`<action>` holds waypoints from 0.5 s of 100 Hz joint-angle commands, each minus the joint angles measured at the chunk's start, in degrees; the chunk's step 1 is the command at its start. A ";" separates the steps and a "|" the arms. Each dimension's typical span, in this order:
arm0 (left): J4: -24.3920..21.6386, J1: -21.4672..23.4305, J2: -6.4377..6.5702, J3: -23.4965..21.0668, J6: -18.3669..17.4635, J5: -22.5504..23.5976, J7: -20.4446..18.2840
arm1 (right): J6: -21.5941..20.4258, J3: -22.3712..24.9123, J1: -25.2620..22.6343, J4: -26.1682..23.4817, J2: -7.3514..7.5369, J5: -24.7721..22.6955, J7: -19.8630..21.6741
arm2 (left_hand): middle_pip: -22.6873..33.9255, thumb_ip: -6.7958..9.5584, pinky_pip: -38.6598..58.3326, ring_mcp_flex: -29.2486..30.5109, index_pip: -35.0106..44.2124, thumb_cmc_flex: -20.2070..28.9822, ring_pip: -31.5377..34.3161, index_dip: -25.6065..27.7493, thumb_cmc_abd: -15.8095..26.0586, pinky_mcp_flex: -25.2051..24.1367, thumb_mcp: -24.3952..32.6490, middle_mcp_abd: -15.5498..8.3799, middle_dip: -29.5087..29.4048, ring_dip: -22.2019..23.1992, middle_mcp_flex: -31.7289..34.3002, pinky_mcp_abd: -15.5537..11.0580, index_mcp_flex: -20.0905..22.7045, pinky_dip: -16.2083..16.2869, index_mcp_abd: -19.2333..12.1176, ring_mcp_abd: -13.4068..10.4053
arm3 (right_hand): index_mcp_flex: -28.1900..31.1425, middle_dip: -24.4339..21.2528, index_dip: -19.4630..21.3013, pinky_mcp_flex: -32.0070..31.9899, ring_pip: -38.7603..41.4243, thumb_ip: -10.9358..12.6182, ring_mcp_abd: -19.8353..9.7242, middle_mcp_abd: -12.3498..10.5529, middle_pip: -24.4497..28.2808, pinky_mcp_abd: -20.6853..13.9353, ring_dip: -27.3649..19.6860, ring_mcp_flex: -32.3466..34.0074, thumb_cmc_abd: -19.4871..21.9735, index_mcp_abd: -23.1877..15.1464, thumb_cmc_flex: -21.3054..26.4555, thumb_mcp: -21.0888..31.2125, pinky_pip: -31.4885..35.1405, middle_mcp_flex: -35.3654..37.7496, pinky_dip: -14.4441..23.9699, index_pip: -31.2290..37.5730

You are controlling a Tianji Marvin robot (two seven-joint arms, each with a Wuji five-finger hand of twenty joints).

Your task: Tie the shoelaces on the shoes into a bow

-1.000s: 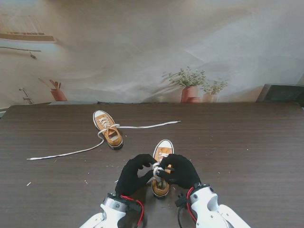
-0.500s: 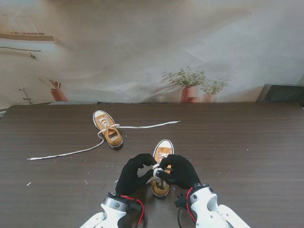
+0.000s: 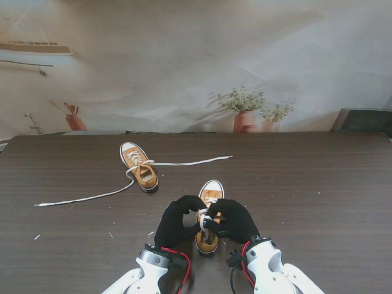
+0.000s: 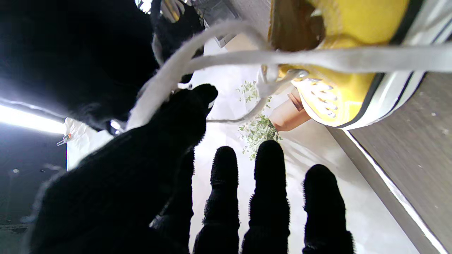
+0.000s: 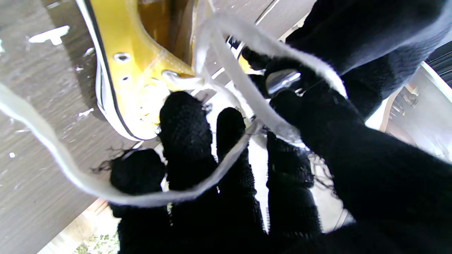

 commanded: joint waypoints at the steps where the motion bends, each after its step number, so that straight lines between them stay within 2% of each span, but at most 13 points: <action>1: -0.13 -0.35 -1.13 0.67 0.40 0.32 0.00 | -0.56 -0.36 -0.41 -0.69 -0.01 0.00 1.05 | 0.89 -1.03 1.65 2.06 -2.67 -1.66 1.49 -1.84 -1.57 0.87 1.51 -1.26 -0.74 0.43 1.39 -1.83 0.84 -0.12 -4.08 -1.07 | 0.93 -0.27 1.35 0.11 0.01 0.38 0.08 -0.04 -0.44 -0.18 1.08 -0.24 1.02 -6.49 1.36 1.25 0.42 -0.27 0.96 -0.43; 7: 0.20 -0.69 -1.43 1.03 0.72 0.37 0.88 | -0.75 -0.28 -0.51 -0.77 0.00 0.01 1.05 | 1.43 -1.07 2.03 2.77 -1.77 -1.82 2.03 -1.48 -1.29 1.60 1.56 -1.07 -0.57 0.44 2.14 -1.57 1.36 -0.23 -3.24 -0.99 | 0.93 -0.26 1.36 0.13 0.01 0.39 0.08 -0.10 -0.43 -0.20 1.08 -0.24 0.99 -6.49 1.40 1.27 0.43 -0.23 0.97 -0.44; 8: 0.27 -0.75 -1.49 1.10 0.78 0.37 1.07 | -0.78 -0.26 -0.52 -0.78 0.00 0.01 1.04 | 1.65 -1.94 2.19 2.99 -1.53 -1.48 2.29 -1.83 -0.97 1.83 0.80 -1.05 -0.50 0.40 2.35 -1.49 1.48 -0.33 -3.32 -1.00 | 0.93 -0.26 1.36 0.14 0.00 0.38 0.07 -0.11 -0.42 -0.21 1.08 -0.24 0.99 -6.49 1.37 1.25 0.43 -0.21 0.97 -0.44; 10: 0.39 -0.87 -1.62 1.23 0.87 0.35 1.39 | -0.82 -0.24 -0.54 -0.80 0.00 0.02 1.03 | 1.99 -2.66 2.37 3.43 -1.23 -1.28 2.61 -2.17 -0.60 2.13 0.10 -0.97 -0.41 0.37 2.91 -1.33 1.68 -0.42 -3.45 -1.02 | 0.93 -0.26 1.36 0.15 0.00 0.39 0.06 -0.13 -0.42 -0.23 1.07 -0.24 1.00 -6.49 1.40 1.29 0.44 -0.20 0.97 -0.44; 13: 0.46 -0.97 -1.77 1.36 0.95 0.20 1.60 | -0.86 -0.21 -0.57 -0.81 0.00 0.01 1.00 | 2.27 -2.97 2.77 3.68 0.46 -0.66 3.07 -4.47 -0.06 2.40 -1.36 -1.02 -0.46 -0.17 3.30 -1.20 1.73 -0.98 -3.58 -0.99 | 0.93 -0.27 1.36 0.17 0.00 0.39 -0.02 -0.21 -0.43 -0.29 1.07 -0.21 0.99 -6.49 1.42 1.29 0.45 -0.14 0.96 -0.44; 21: 0.44 -1.01 -2.08 1.55 0.94 -0.53 1.81 | -0.95 -0.13 -0.63 -0.86 0.01 -0.03 0.99 | 2.69 -4.26 3.06 4.16 2.18 -0.59 3.52 -5.68 1.41 2.90 -4.27 -0.88 -0.43 -0.29 4.23 -0.93 2.50 -1.19 -4.41 -0.77 | 0.94 -0.28 1.37 0.18 -0.01 0.38 0.05 -0.17 -0.45 -0.34 1.06 -0.20 1.00 -6.49 1.41 1.27 0.46 -0.09 0.96 -0.45; 26: 0.34 -0.97 -2.19 1.62 1.04 -0.73 1.96 | -0.98 -0.09 -0.67 -0.89 0.03 -0.07 1.03 | 2.97 -3.93 3.31 4.50 4.21 -0.14 3.79 -6.86 3.08 3.25 -6.96 -0.86 -0.37 -0.36 4.79 -0.84 2.84 -1.21 -5.26 -0.71 | 0.97 -0.29 1.39 0.18 -0.02 0.37 0.07 -0.15 -0.48 -0.35 1.06 -0.20 0.99 -6.37 1.41 1.25 0.47 -0.12 0.96 -0.41; 30: 0.18 -0.87 -2.23 1.61 1.08 -0.96 1.92 | -0.97 -0.08 -0.68 -0.92 0.05 -0.10 1.08 | 3.11 -3.05 3.39 4.63 6.19 0.57 3.94 -8.41 4.40 3.33 -9.58 -0.83 -0.36 -0.49 5.18 -0.78 2.92 -1.27 -5.71 -0.66 | 0.97 -0.28 1.40 0.17 -0.02 0.36 0.07 -0.19 -0.46 -0.35 1.06 -0.20 0.98 -6.32 1.42 1.25 0.46 -0.06 0.96 -0.40; 36: -0.13 -0.68 -2.23 1.59 1.22 -1.15 1.82 | -0.96 -0.06 -0.71 -0.95 0.06 -0.11 1.15 | 3.59 -2.88 3.45 4.82 6.69 -0.26 4.02 -8.66 6.40 3.44 -9.73 -0.73 0.35 -0.50 6.04 -0.59 3.92 -1.25 -5.71 -0.38 | 0.97 -0.27 1.40 0.17 -0.02 0.37 0.07 -0.15 -0.47 -0.34 1.05 -0.20 0.98 -6.31 1.46 1.28 0.46 -0.07 0.96 -0.39; 40: -0.26 -0.55 -2.26 1.54 1.24 -1.26 1.87 | -0.94 -0.06 -0.73 -0.98 0.07 -0.14 1.18 | 2.18 -2.56 3.52 5.04 7.59 -0.61 4.17 -9.61 7.72 3.55 -9.79 -0.63 3.69 -0.58 7.08 -0.43 5.16 -1.24 -5.83 -0.21 | 0.93 -0.27 1.39 0.17 -0.02 0.37 0.07 -0.15 -0.47 -0.34 1.05 -0.20 0.93 -6.41 1.44 1.26 0.46 -0.06 0.96 -0.42; 50: -0.42 -0.19 -2.31 1.34 1.16 -1.59 1.90 | -0.86 -0.02 -0.79 -1.06 0.14 -0.24 1.39 | 0.87 -2.26 3.55 5.24 6.69 -1.34 4.23 -11.63 9.94 3.56 -9.48 -0.61 4.60 -0.63 8.41 -0.26 7.59 -1.18 -5.50 0.10 | 1.00 -0.27 1.41 0.17 -0.02 0.41 0.07 -0.18 -0.50 -0.34 1.05 -0.20 0.84 -6.39 1.46 1.32 0.46 -0.08 0.95 -0.37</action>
